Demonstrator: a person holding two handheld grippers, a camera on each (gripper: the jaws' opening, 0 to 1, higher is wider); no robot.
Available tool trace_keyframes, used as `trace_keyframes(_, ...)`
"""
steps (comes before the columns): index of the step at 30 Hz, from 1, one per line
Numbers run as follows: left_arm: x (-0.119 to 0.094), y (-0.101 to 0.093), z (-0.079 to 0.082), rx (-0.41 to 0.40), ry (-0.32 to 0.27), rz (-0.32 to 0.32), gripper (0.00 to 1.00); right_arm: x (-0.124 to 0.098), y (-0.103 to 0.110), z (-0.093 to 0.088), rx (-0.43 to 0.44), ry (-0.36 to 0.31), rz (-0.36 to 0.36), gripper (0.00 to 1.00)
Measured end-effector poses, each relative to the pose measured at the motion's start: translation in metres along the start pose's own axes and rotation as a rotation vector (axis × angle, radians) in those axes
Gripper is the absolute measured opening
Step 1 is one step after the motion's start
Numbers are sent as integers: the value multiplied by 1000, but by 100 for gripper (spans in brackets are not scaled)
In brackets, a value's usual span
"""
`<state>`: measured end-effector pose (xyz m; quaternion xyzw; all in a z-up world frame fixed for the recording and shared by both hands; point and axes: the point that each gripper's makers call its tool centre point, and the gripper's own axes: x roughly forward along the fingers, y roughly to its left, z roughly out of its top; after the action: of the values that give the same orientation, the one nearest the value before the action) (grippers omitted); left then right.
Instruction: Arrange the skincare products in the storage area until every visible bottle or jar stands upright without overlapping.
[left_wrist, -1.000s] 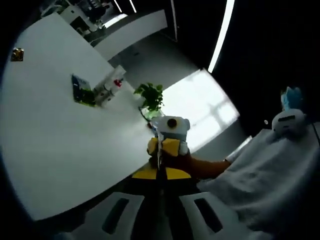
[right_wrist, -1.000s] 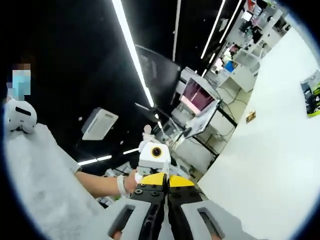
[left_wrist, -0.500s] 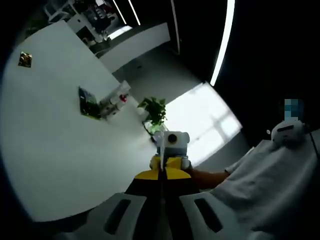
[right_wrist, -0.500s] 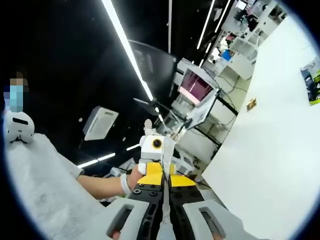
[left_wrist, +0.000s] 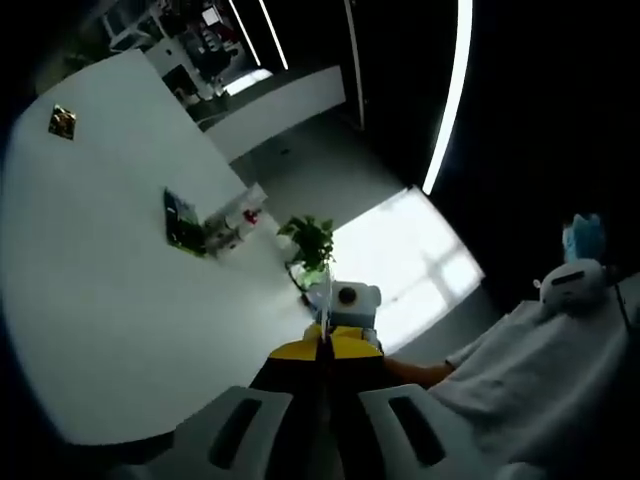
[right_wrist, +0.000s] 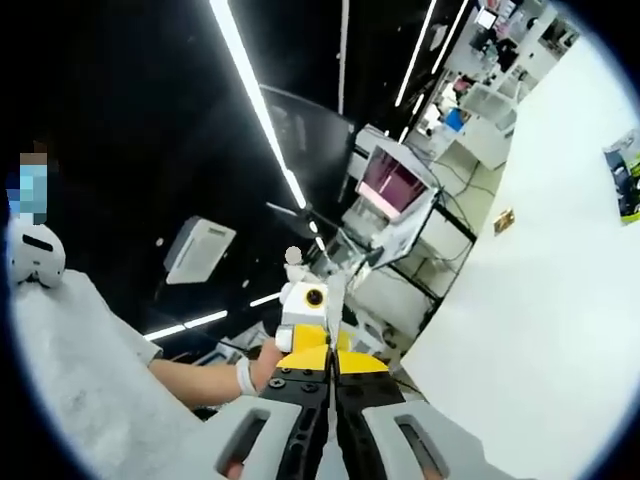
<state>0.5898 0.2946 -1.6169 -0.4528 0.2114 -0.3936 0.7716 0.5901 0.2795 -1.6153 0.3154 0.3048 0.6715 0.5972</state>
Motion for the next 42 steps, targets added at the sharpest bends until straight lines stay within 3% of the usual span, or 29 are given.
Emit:
trace_keyframes(3,4,1,3,-2,0,16,2,-3,-1,5,34,1,9,0)
trace_keyframes(5,5,13,14,90,-40,115,9,-9,-4,18,59,-34,2,0)
trace_keyframes(7,4,24,13,186,-3,212,23,-13,-8,26,58,-40,-9,0)
trace_keyframes(8,1,33,10,219,36,266,30,-15,-13,30,50,-41,-25,0)
trace_keyframes(10,-9,57,-2,350,167,411,39,-19,-20,38,53,-44,-46,0)
trace_keyframes(11,-15,69,-11,418,244,469,40,-22,-21,45,49,-43,-53,0)
trace_keyframes(13,-23,85,-21,484,327,550,43,-26,-29,54,23,-37,-92,0)
trace_keyframes(14,-29,99,-23,571,372,613,46,-29,-35,59,13,-21,-117,0)
trace_keyframes(17,-44,127,-41,657,533,748,58,-33,-44,76,6,-14,-146,0)
trace_keyframes(20,-55,149,-53,777,671,851,55,-34,-56,93,-3,5,-183,0)
trace_keyframes(21,-59,155,-54,772,687,891,51,-33,-59,96,-6,11,-192,0)
trace_keyframes(22,-61,162,-57,761,686,935,49,-32,-62,102,-2,15,-201,0)
trace_keyframes(25,-63,167,-54,805,693,968,45,-31,-69,111,-29,40,-231,0)
trace_keyframes(26,-63,166,-50,803,669,973,44,-31,-75,115,-38,60,-251,0)
trace_keyframes(30,-68,170,-39,675,535,1014,46,-27,-90,133,-63,80,-310,0)
trace_keyframes(35,-77,176,-39,741,589,1062,43,-17,-112,157,-60,72,-384,0)
trace_keyframes(39,-79,179,-42,667,562,1058,43,-4,-132,173,-41,71,-425,0)
trace_keyframes(42,-80,178,-42,686,570,1061,40,2,-147,180,-72,94,-476,0)
